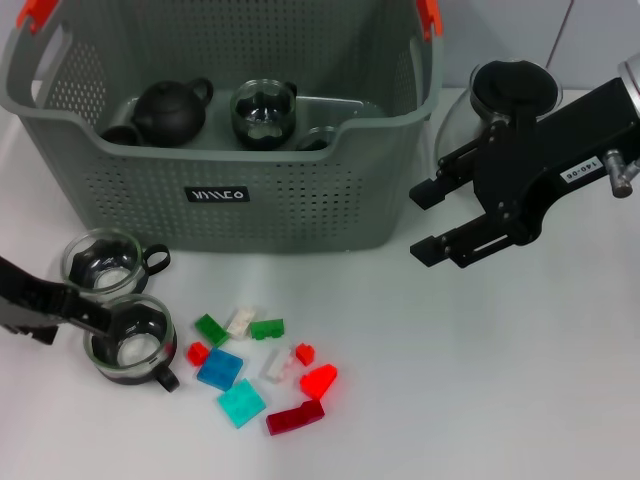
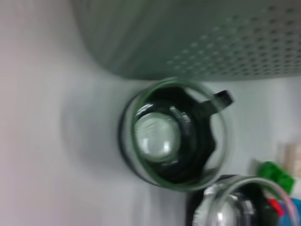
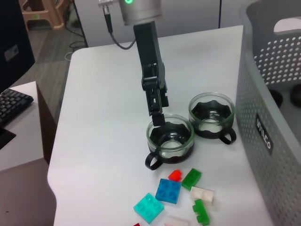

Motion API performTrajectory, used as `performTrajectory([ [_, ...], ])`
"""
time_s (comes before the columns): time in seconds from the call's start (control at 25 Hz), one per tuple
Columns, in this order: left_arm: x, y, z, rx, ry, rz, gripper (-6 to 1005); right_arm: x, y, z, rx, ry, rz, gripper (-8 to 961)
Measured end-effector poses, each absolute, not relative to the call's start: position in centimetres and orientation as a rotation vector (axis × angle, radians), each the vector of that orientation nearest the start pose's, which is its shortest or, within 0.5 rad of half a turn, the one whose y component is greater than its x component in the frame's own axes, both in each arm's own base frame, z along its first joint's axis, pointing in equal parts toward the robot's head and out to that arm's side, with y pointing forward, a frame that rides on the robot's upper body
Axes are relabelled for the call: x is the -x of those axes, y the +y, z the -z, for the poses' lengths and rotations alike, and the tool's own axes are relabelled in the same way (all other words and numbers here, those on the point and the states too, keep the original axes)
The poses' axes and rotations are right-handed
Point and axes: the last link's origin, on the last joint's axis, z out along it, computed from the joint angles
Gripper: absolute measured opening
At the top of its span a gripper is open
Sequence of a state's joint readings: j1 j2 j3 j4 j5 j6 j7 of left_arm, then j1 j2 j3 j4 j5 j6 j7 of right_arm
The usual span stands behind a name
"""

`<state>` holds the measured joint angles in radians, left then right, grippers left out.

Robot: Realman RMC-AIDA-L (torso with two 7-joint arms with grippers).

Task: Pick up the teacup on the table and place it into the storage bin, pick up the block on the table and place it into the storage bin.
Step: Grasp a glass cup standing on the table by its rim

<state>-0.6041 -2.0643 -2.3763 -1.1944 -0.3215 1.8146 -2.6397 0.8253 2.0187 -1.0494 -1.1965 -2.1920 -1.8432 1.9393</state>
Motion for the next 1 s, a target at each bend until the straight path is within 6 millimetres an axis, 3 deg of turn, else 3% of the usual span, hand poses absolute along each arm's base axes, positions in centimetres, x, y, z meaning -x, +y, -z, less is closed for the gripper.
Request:
performTrajectory([
  [1.0, 27.8, 33.9, -4.8, 2.089, -1.718, -0.478, 909, -10.8, 36.7, -3.7, 3.139, 0.165, -0.019, 677],
])
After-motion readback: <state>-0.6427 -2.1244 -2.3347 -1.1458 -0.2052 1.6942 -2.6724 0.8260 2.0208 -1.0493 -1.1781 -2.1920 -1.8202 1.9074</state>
